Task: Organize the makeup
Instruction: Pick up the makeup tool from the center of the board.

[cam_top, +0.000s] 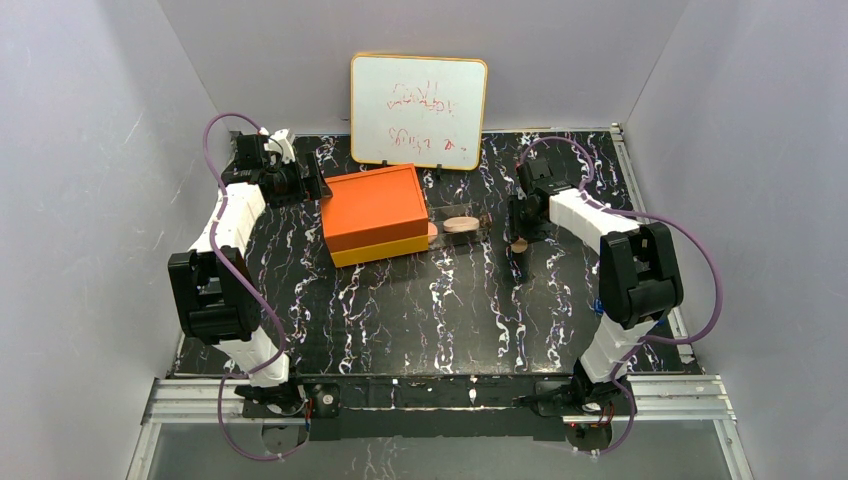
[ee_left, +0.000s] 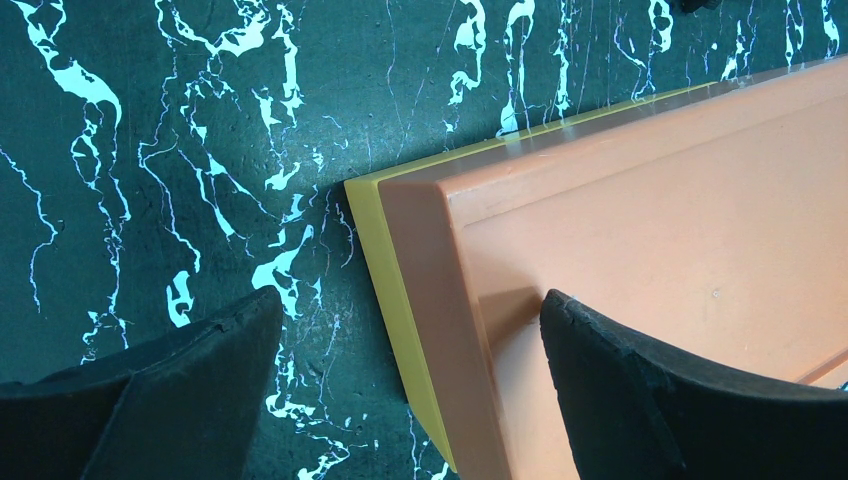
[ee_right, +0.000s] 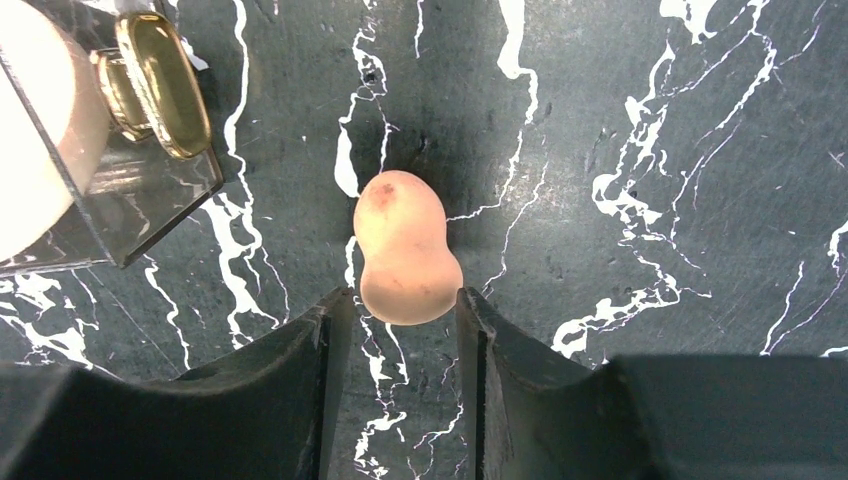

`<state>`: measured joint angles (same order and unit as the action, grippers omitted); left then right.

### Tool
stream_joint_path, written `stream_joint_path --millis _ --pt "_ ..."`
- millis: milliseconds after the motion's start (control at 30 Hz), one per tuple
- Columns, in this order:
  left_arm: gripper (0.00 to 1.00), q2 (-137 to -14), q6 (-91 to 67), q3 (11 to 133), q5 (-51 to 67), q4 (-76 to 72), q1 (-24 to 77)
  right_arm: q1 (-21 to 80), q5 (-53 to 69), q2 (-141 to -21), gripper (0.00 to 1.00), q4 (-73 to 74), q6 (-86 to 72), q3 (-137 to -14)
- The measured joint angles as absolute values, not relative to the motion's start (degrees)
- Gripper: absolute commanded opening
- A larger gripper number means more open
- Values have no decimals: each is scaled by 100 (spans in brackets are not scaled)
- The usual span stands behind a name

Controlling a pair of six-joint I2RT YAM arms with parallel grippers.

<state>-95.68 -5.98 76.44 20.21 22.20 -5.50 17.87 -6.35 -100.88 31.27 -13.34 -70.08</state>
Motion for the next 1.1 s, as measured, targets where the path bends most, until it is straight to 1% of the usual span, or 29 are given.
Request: stream_joint_path --millis 67,100,133,167,233,300,333,600,733,933,1100 --pt "96 -9568 -598 7644 2021 2220 -550 1787 -672 -10082 47 3070 -1334 -6954" --pt "96 -9568 -598 7642 2021 2217 -550 1787 -692 -10082 45 3061 -1334 -6930" --pt "96 -9568 -598 7642 2021 2217 -550 1787 -707 -10082 40 3024 -1332 -6888" --pt "96 -9566 -598 7636 2021 2211 -550 1787 -725 -10082 34 3009 -1334 -6858" --pt "96 -9555 -598 7623 2016 2196 -550 1787 -740 -10082 17 2978 -1321 -6810" --pt "96 -9546 -600 7609 2014 2185 -550 1787 -749 -10082 3 2961 -1332 -6792" --pt "96 -9544 -600 7609 2012 2182 -550 1787 -755 -10082 1 2947 -1323 -6785" --pt "96 -9526 -598 7590 2005 2165 -550 1787 -805 -10053 1 3002 -1332 -6805" --pt "96 -9522 -600 7588 2001 2167 -550 1787 -827 -9902 1 3208 -1334 -7006" --pt "96 -9515 -600 7585 1994 2171 -550 1846 -803 -9476 1 3444 -1337 -7760" --pt "96 -9513 -600 7583 1994 2174 -550 2235 -679 -9441 1 3454 -1339 -8643"
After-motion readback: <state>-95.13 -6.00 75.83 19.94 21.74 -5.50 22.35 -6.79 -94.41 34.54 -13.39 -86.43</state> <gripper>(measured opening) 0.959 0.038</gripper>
